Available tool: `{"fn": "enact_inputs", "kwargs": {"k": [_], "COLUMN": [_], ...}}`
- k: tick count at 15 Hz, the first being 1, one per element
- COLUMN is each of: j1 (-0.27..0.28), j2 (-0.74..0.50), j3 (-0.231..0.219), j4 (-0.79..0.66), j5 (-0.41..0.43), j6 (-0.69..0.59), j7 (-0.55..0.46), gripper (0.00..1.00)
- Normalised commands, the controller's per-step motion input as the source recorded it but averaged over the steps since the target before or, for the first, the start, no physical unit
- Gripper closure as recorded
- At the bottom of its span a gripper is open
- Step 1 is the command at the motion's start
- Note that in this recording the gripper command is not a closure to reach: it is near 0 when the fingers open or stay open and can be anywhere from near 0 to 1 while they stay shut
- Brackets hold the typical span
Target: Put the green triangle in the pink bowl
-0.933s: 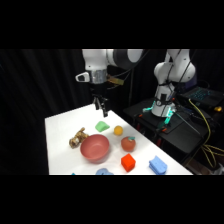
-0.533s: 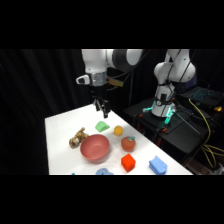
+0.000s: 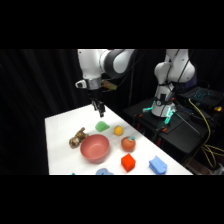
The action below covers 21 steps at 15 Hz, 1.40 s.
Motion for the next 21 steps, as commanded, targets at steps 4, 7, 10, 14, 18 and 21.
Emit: {"fn": "enact_inputs", "kwargs": {"k": [4,7,10,14,18,21], "j1": [-0.091,-0.069,-0.094,-0.111,-0.096,-0.099], "j2": [0.12,0.20,0.24,0.30,0.30,0.22], "j3": [-0.040,-0.023,-0.028,-0.015,0.041,0.093], "j4": [0.09,0.17,0.22,0.28,0.26,0.18], "j5": [0.088,0.101,0.118,0.139,0.167,0.183], "j6": [0.08,0.08,0.10,0.09,0.06,0.03], "j7": [-0.17,-0.17,-0.22,-0.25,-0.23,-0.22], "gripper": [0.00,0.00,0.00,0.00,0.00,0.00]}}
